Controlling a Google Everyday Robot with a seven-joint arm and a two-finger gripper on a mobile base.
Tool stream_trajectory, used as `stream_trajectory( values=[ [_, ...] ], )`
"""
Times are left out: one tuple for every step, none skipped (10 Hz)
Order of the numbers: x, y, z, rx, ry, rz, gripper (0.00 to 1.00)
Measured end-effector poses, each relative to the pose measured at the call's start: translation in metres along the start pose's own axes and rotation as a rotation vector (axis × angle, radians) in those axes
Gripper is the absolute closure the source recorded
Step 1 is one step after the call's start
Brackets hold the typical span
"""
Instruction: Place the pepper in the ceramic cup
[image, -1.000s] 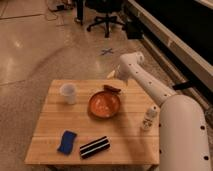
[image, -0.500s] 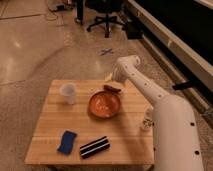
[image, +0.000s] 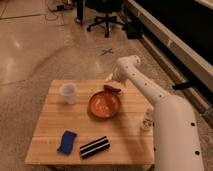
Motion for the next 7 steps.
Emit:
stream_trajectory(
  values=[
    [-0.005,0.000,0.004,0.001,-0.010,-0.025,0.20],
    [-0.009,0.000,0.008,0.002,-0.019,-0.048,0.20],
    [-0.010,0.001,0.012,0.003,-0.024,-0.067,0.20],
    [-0.010,0.001,0.016,0.005,-0.025,-0.088,0.20],
    [-0.008,0.001,0.020,0.009,-0.024,-0.105,0.20],
    [-0.005,0.000,0.023,0.013,-0.020,-0.120,0.20],
    [-0.002,-0.002,0.027,0.017,-0.016,-0.143,0.20]
  ],
)
